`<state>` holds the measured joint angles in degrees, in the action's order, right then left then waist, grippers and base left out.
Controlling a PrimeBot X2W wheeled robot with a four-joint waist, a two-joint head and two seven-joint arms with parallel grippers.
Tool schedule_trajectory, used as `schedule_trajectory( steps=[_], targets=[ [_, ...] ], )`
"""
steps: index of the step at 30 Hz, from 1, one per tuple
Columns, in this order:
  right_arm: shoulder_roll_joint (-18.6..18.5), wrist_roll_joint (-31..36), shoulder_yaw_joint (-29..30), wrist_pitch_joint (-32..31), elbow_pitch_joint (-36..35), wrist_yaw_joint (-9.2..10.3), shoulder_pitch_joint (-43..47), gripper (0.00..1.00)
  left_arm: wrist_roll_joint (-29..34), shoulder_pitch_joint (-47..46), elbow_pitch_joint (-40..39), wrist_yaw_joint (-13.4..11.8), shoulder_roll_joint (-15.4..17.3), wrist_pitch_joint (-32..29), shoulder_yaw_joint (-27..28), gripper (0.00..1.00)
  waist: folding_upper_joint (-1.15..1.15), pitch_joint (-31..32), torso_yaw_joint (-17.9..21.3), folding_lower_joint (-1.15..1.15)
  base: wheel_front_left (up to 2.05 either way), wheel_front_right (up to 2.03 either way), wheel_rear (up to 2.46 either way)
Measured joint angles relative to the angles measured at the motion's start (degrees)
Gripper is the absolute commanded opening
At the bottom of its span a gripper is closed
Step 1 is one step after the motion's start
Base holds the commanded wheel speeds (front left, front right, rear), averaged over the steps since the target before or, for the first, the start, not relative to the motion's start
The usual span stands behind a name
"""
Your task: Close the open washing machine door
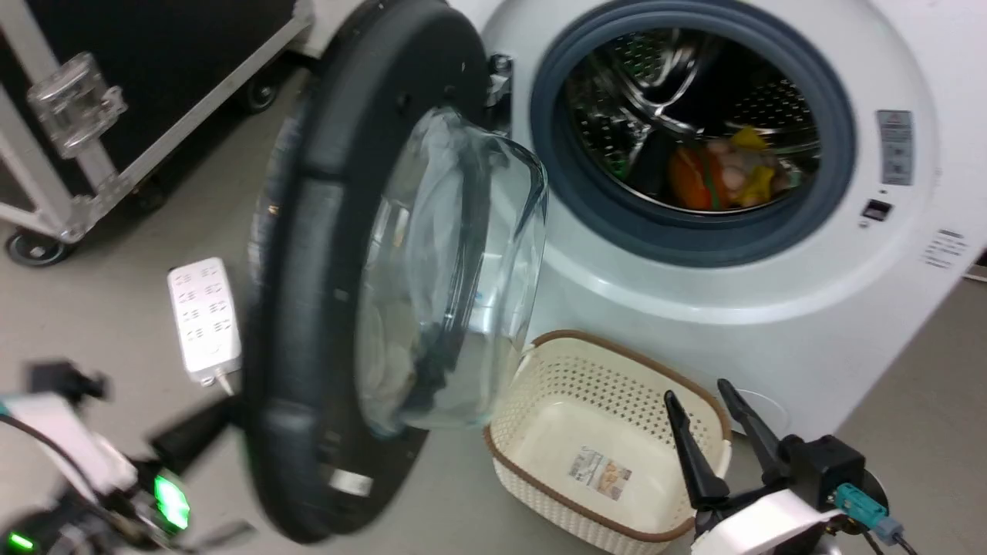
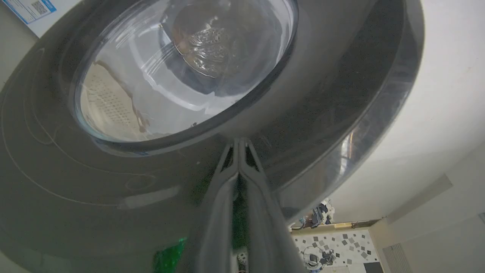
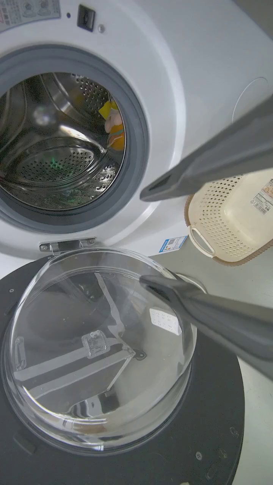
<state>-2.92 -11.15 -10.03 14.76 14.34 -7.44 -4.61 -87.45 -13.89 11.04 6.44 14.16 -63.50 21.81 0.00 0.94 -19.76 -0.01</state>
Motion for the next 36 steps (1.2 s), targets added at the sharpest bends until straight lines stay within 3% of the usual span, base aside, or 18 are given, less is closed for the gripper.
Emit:
schedule_trajectory(
  steps=[5,10,22,25,30,32,33,36],
  targets=[
    [0.01,0.42,1.88,0.01,-0.04,0.0,0.1,1.0,-0.36,7.52,-5.11,-0.79,-6.9,-1.29,-4.39,0.0,0.0,0.63,2.85,0.0,0.0,0.0,0.0],
    [0.03,0.94,3.39,0.03,-0.02,0.0,0.29,1.0,-2.05,12.44,-6.78,-0.52,-10.78,1.16,-8.58,0.0,0.0,0.68,7.0,0.0,0.0,0.0,0.0],
    [0.05,1.6,4.12,0.04,0.8,0.0,0.05,1.0,-14.51,10.72,-2.77,0.78,-11.15,21.81,-24.94,0.0,0.0,-1.33,21.97,0.01,0.0,0.0,0.0],
    [0.05,1.58,4.94,0.04,0.79,0.0,-0.08,1.0,-15.63,7.1,-2.77,0.78,-11.12,26.2,-28.37,0.0,0.0,-2.45,26.33,0.01,0.0,0.0,0.0],
    [0.03,1.02,4.56,0.04,1.32,0.0,-0.05,1.0,-18.0,-3.54,-1.36,0.78,-11.21,38.53,-33.87,0.0,0.0,-4.54,32.69,0.01,0.0,0.0,0.0],
    [0.05,0.55,4.41,0.04,1.34,0.0,-0.02,1.0,-19.44,-6.61,-2.34,0.78,-11.28,42.68,-35.89,0.0,0.0,-5.2,34.62,0.02,0.0,0.0,0.0],
    [0.03,-0.05,4.36,0.04,1.27,0.01,0.1,1.0,-19.69,-7.47,-2.78,0.78,-11.66,47.88,-37.71,0.0,0.01,-5.76,35.8,0.02,0.0,0.0,0.0],
    [-0.1,-0.04,3.56,0.04,0.71,0.0,0.36,1.0,-16.56,-5.81,-2.32,0.78,-11.65,50.1,-37.26,0.0,0.0,-5.67,34.62,0.01,0.0,0.0,0.0]
  ],
)
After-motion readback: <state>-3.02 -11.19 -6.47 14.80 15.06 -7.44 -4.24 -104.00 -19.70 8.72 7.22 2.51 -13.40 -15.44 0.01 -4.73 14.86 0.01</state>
